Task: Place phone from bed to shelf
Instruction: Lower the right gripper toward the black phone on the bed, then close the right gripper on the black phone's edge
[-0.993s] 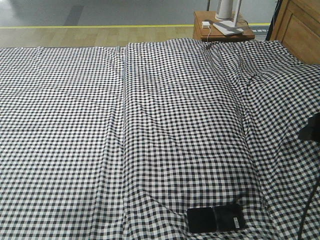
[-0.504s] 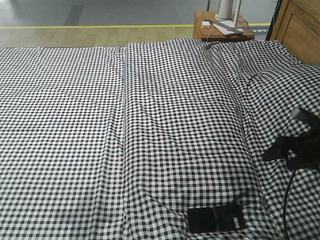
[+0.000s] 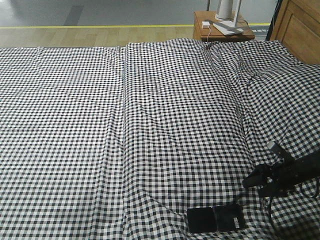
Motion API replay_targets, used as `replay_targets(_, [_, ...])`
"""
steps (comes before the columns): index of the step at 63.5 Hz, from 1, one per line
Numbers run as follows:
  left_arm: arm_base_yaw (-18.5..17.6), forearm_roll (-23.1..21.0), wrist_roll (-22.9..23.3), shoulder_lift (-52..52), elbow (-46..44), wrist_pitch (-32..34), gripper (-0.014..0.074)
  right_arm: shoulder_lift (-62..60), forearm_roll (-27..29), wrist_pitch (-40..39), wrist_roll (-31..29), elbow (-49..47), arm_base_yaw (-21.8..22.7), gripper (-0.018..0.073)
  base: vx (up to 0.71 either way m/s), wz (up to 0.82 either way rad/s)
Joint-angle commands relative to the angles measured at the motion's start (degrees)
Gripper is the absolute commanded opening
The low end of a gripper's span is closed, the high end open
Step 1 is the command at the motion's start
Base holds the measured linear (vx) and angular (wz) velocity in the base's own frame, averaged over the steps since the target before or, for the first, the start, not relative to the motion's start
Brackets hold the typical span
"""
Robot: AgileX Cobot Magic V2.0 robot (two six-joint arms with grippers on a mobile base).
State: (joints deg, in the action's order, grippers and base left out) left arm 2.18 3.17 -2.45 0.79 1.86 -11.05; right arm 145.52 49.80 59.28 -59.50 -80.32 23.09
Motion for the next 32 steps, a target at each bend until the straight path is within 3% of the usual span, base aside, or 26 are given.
replay_targets(1, [0.0, -0.3, 0.2, 0.7, -1.5, 4.0, 0.0001, -0.8, 3.5, 3.3, -3.7, -1.2, 0.3, 0.0592, 0.0, 0.0])
replay_targets(32, [0.0, -0.3, 0.2, 0.7, -1.5, 4.0, 0.0001, 9.6, 8.0, 3.5, -11.1, -1.2, 0.3, 0.0592, 0.0, 0.0])
